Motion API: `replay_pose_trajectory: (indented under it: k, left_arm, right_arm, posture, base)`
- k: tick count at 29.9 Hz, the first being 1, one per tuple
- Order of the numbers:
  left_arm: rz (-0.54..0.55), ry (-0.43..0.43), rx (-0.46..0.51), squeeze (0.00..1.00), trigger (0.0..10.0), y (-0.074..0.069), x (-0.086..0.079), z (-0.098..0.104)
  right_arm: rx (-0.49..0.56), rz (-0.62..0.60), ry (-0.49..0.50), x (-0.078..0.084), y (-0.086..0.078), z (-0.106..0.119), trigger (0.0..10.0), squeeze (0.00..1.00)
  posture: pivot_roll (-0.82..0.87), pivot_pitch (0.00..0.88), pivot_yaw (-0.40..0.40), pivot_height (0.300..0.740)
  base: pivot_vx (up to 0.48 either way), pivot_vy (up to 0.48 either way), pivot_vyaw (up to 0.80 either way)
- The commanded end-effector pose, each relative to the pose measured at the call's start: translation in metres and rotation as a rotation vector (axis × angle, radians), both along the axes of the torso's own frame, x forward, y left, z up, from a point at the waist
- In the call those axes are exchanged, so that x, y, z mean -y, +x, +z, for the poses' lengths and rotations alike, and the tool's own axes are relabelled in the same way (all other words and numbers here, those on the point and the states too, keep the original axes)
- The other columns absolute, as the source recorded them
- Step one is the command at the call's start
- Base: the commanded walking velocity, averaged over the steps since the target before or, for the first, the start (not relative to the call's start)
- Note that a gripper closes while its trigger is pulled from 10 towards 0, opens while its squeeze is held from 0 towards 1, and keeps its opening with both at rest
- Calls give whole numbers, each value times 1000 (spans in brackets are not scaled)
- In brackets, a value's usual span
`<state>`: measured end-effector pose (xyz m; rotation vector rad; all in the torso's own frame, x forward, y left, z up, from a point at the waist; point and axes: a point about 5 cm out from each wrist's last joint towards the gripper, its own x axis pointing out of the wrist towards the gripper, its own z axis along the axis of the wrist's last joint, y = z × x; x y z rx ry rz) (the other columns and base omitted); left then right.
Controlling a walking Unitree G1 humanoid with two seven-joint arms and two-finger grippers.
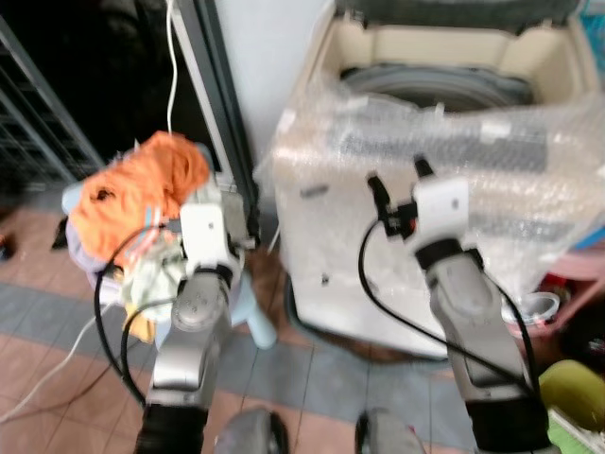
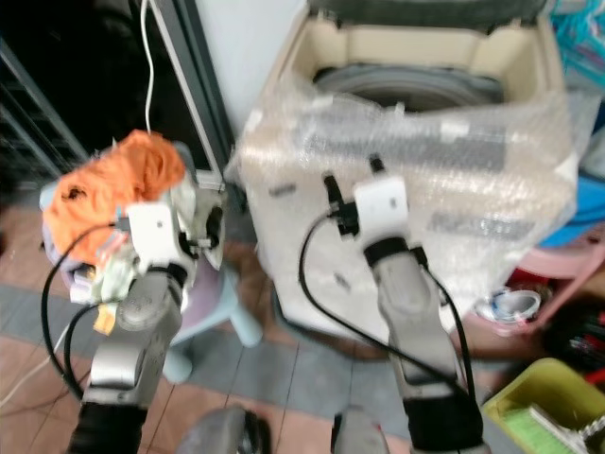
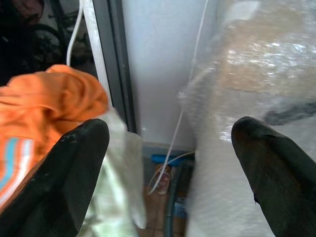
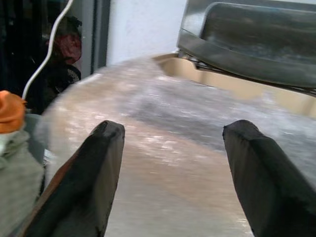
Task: Clothes washing
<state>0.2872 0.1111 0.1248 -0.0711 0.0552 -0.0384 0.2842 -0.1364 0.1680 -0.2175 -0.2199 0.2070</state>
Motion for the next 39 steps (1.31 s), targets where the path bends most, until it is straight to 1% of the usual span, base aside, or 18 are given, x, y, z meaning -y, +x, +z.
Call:
replay_pose_trajectory:
  k: [1,5,12,16,18,20,25,26,27,28,29,32,34,37,39]
  left_arm:
    - [42,-4,-10,0,10000,-3,-5,-3]
    - [33,6,19,0,10000,-2,-4,0]
    - [37,8,21,0,10000,-2,-7,1]
    - [42,3,16,0,10000,-3,-11,0]
    - [27,6,8,0,10000,-4,-10,-2]
    - [20,3,11,0,10000,-4,-10,-2]
    - [30,0,8,0,10000,-4,-13,-2]
    - [34,-1,7,0,10000,-4,-14,-2]
    - [34,-2,8,0,10000,-4,-15,-2]
    - [34,-2,8,0,10000,-4,-15,-2]
    - [35,-4,8,0,10000,-5,-15,-2]
    - [35,-6,10,0,10000,-6,-15,-2]
    - [33,-8,10,0,10000,-7,-14,-2]
    - [33,-9,7,0,10000,-8,-15,-4]
    - [35,-5,1,0,10000,-10,-17,-6]
  right_arm:
    - [28,33,-4,-12,-2,6,10000,1000]
    - [21,40,-14,-14,-2,3,10000,1000]
    - [18,41,-2,-16,1,4,10000,1000]
    - [11,42,4,-18,1,3,10000,1000]
    - [6,40,5,-17,0,1,10000,1000]
    - [-1,34,6,-17,1,0,10000,1000]
    - [-16,23,10,-16,2,-2,10000,1000]
    - [-24,24,7,-16,2,-3,10000,961]
    - [-30,27,3,-17,2,-4,10000,749]
    - [-30,27,3,-17,2,-4,10000,749]
    - [-35,27,-4,-18,2,-5,10000,0]
    - [-44,37,-8,-19,2,-7,10000,0]
    - [-77,24,-34,-17,2,-13,10000,0]
    - [-130,8,-24,-11,-1,-23,10000,0]
    - [-177,-5,-20,-3,-8,-36,10000,0]
  posture:
    - [-75,85,88,740]
    - [-70,79,88,740]
    - [-59,78,93,740]
    - [-58,81,99,740]
    - [-58,83,102,740]
    - [-58,83,102,740]
    - [-57,88,103,740]
    - [-55,89,102,740]
    - [-54,91,101,740]
    - [-54,91,101,740]
    - [-53,92,101,740]
    - [-52,92,99,740]
    - [-51,93,99,740]
    - [-49,93,98,740]
    - [-51,95,100,740]
  base:
    - [0,480,419]
    - [0,120,705]
    - [0,0,800]
    - [0,0,800]
    - [0,0,800]
    - [0,0,503]
    - [0,0,0]
    - [270,0,0]
    - [300,0,0]
    - [300,0,0]
    - [330,0,0]
    - [380,0,0]
    - [424,0,0]
    - [424,0,0]
    - [422,0,0]
